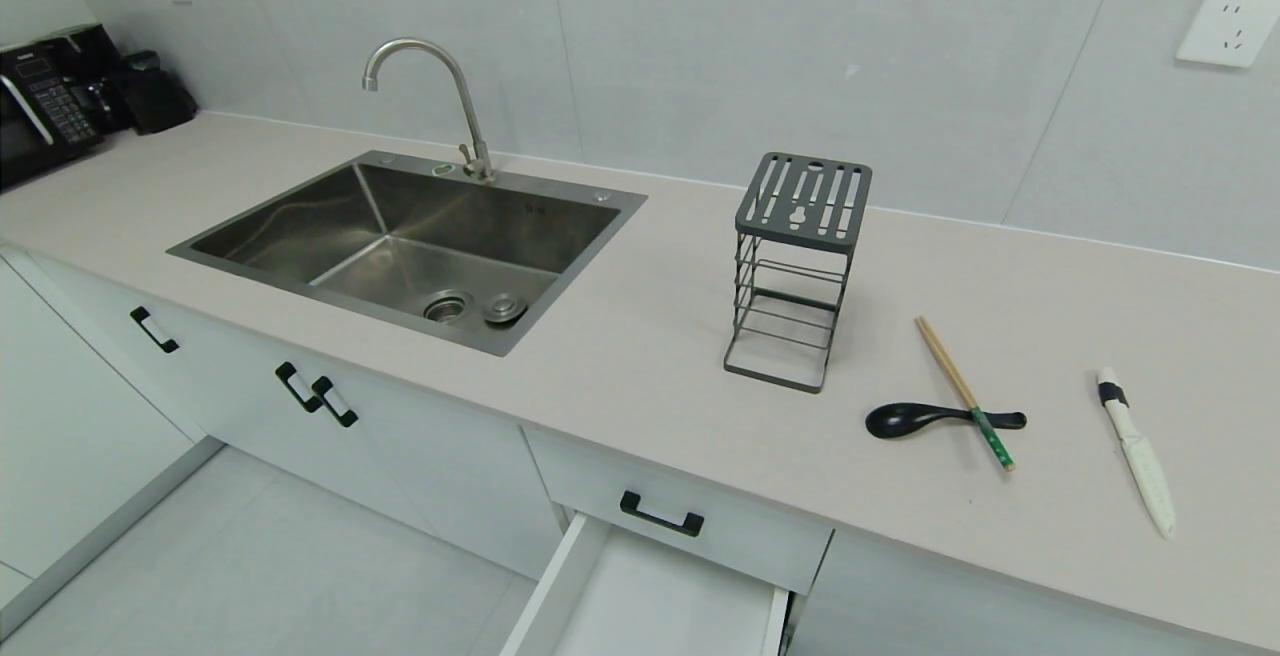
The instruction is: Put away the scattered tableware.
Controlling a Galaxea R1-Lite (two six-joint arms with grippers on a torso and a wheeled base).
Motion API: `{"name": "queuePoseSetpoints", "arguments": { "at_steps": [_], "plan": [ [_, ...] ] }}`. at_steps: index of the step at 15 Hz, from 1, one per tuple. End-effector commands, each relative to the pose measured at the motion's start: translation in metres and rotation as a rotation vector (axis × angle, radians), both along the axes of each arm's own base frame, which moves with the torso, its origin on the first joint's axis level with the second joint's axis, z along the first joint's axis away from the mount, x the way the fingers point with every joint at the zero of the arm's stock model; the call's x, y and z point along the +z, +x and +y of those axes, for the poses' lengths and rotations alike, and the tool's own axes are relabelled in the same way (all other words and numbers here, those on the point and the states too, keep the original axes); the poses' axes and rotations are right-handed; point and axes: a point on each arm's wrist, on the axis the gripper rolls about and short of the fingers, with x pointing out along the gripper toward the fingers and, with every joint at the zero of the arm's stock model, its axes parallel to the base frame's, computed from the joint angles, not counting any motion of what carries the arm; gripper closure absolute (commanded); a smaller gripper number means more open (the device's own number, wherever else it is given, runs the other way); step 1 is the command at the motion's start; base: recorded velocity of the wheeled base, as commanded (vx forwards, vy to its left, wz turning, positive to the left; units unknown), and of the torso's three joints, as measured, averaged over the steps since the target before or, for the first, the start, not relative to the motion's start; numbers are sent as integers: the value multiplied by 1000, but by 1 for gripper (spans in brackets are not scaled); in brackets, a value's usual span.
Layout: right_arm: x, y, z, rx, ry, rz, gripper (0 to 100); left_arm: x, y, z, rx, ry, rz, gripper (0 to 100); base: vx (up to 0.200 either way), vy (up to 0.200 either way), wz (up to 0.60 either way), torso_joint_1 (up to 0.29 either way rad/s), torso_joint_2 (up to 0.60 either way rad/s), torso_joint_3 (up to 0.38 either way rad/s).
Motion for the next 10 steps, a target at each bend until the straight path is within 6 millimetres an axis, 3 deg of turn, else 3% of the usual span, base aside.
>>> {"name": "queuePoseSetpoints", "arguments": {
  "at_steps": [1, 7, 10],
  "plan": [
    [0, 25, 2, 45, -12, 163, 0, 0, 0, 0, 1, 0, -1, 0, 0, 0, 0, 0, 0, 0],
    [6, 56, 7, 87, -21, 307, 0, 0, 0, 0, 1, 0, -1, 0, 0, 0, 0, 0, 0, 0],
    [23, 95, 12, 107, -26, 389, 0, 0, 0, 0, 1, 0, -1, 0, 0, 0, 0, 0, 0, 0]
  ]
}}
